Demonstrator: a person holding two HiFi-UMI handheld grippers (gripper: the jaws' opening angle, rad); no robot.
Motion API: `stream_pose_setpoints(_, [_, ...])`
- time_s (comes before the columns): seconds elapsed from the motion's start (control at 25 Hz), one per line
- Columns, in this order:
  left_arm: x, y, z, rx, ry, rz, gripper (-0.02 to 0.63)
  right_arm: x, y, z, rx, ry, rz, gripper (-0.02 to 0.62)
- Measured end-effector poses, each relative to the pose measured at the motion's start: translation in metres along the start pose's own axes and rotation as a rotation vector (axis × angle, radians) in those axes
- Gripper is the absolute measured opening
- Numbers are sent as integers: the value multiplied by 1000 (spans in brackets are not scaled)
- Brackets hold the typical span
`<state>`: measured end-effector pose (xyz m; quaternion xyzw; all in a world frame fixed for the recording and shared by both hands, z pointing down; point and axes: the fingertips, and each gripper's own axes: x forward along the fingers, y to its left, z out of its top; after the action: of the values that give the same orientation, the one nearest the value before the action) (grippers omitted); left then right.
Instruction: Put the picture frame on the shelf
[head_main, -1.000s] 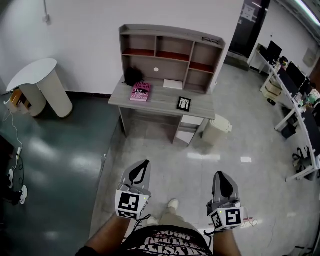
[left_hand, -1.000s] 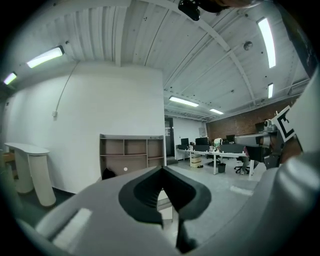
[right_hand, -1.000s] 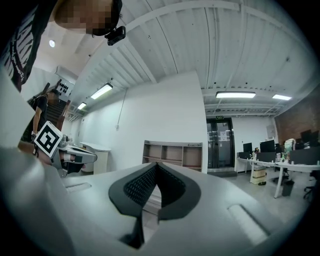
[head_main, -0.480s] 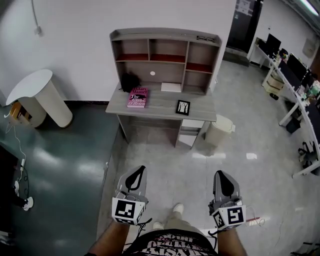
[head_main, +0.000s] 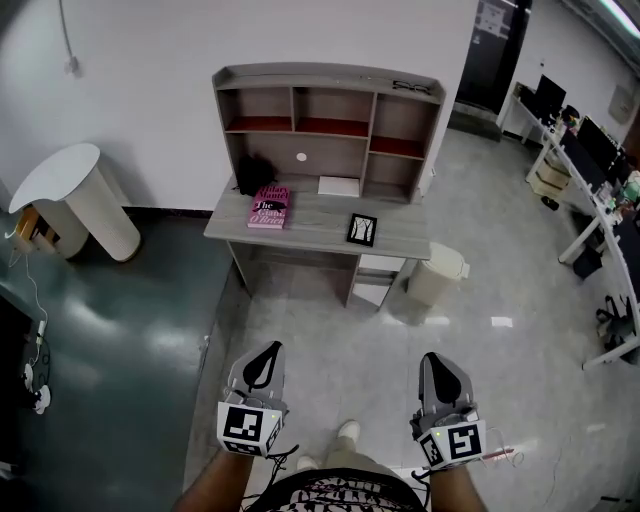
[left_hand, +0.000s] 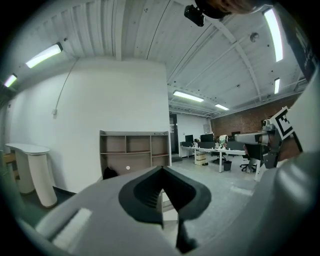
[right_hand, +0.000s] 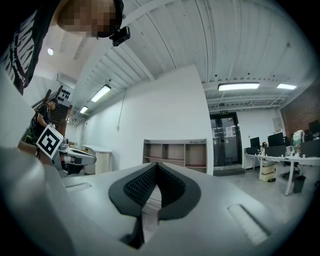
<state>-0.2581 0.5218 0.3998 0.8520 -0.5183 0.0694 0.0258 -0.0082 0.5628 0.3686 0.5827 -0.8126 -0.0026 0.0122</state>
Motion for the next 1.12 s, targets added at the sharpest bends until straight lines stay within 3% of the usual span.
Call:
stream_pose_setpoints(0.44, [55, -14, 20, 33, -15, -4, 2, 38, -36, 4, -39, -12, 31, 28])
stream_pose_setpoints(0.96, [114, -25, 40, 64, -7, 54, 2, 83, -91, -1, 10, -18, 101, 28])
stream_pose_setpoints(1.12, [120, -33, 33, 71, 6, 47, 2, 91, -102, -5, 68, -22, 113, 28])
